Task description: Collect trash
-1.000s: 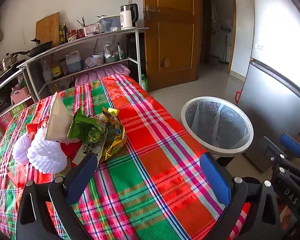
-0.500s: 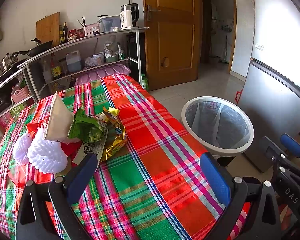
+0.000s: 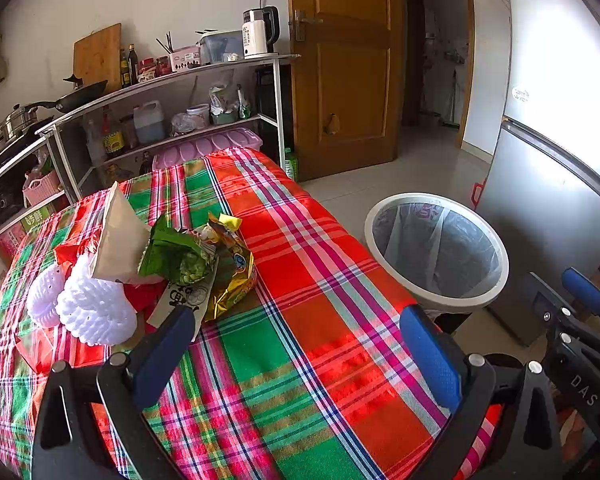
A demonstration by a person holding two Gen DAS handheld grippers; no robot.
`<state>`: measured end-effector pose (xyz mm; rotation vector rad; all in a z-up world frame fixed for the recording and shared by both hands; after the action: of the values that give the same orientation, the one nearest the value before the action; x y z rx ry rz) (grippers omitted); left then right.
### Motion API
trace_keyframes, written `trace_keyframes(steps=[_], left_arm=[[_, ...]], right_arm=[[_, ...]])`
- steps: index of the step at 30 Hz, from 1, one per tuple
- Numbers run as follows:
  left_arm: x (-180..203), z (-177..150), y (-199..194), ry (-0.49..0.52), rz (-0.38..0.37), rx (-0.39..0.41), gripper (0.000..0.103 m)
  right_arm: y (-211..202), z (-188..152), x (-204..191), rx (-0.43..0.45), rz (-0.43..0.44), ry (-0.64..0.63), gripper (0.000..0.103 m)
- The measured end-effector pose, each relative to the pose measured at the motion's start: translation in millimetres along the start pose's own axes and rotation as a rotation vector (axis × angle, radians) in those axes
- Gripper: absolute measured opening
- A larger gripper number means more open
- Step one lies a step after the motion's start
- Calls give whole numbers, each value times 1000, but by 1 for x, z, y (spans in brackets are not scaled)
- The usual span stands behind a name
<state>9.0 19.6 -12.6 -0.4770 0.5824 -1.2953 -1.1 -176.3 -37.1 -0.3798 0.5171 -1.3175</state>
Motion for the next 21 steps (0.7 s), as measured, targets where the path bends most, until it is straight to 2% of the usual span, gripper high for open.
trace_keyframes(steps=[6,10,16,21], left_arm=[[-10,-5,-1,-1,-17,-9,103],[-33,-15,-2,-29,-37,-31,103],[-89,-29,-11,-74,84,-22,103],[-145,-39,-4,-165,179,-71,103]], right_arm=[[2,0,0,-7,6,2,71],[5,2,-3,-10,21,-2,71],[20,3,-30,-41,131,-46,71],[39,3,-71,-92,270,-104,71]])
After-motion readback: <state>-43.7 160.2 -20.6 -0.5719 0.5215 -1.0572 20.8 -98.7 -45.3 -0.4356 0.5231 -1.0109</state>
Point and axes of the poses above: each gripper's, at about its wrist camera, not at the fingertips, and y roughly the way its jaws point, x to its right, z to its top, the point moved 2 cm from there along y, roughly the way its jaws point, and after that the axes turned 10 degrees about z, right-handed, at the moved point
